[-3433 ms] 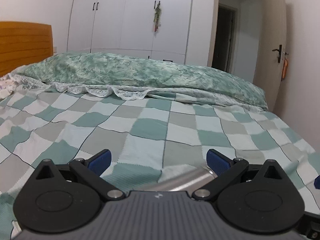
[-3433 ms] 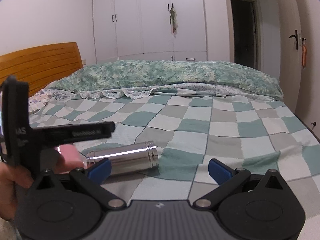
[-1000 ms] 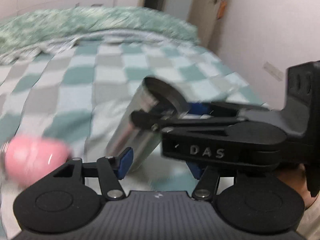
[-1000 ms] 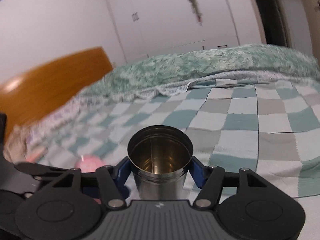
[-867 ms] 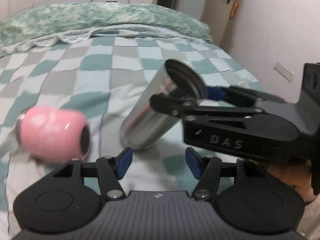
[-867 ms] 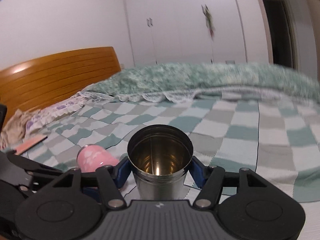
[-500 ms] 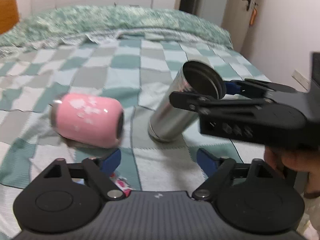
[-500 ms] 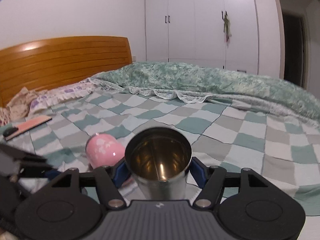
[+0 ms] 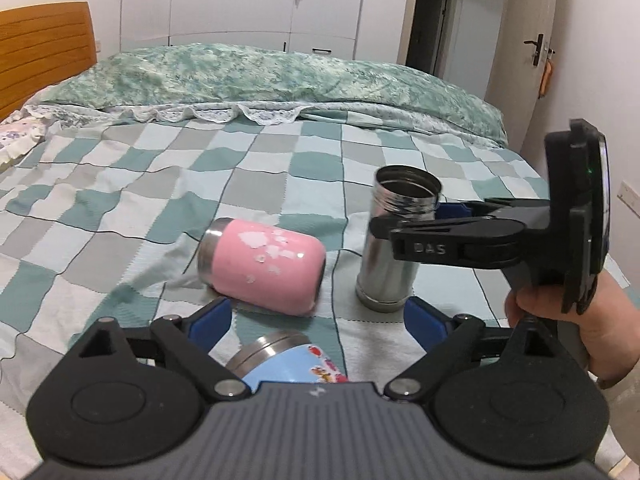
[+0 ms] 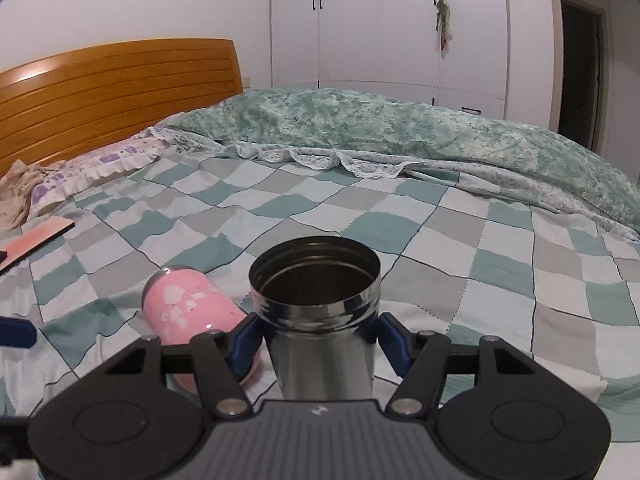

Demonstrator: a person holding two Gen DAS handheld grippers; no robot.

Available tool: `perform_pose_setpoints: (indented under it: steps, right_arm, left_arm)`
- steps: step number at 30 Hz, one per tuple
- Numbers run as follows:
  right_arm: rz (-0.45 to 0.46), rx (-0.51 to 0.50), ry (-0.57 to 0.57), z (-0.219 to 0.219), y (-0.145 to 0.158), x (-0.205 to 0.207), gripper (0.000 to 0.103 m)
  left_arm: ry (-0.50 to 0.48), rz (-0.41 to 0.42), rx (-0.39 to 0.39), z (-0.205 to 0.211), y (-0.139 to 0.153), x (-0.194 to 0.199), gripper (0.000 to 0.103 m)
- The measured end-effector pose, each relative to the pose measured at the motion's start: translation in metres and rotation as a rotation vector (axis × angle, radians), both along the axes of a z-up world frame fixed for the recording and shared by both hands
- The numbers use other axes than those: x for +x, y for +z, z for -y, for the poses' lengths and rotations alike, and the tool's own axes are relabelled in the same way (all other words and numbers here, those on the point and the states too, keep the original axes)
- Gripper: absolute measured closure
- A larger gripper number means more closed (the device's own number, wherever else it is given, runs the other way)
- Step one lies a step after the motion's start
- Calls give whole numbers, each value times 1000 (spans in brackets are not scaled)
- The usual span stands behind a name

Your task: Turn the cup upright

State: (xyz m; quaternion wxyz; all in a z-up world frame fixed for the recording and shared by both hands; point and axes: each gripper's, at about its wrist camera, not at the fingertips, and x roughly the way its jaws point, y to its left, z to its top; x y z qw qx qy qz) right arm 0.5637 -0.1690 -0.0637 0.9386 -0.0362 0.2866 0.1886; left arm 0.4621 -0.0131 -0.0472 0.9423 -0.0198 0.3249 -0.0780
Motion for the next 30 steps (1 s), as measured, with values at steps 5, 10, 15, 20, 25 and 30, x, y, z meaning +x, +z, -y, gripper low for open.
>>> perform_pose_setpoints:
  steps: [5,10,15,20,25,30]
  right_arm:
    - [-22,32,-30,10,4,-8,10]
    - [-1,94,-47,30,25,-54,10]
    - [33,108,-114,55,54,-126,6]
    - [91,113,-123,71,83,-217,2]
    - [151,113,-90,75,100,-302,0]
    - [234,136,-71,75,108,-378,0]
  left_arm:
    - [12,9,12,0,2,-4,8]
    - [45,67,61,0,11,-28,8]
    - [143,168,103,-8,33,-80,5]
    - [167,256,96,-15,55,-155,0]
    - [191,349,86,-18,65,-238,0]
    - [195,445,102,-21,68,-315,0]
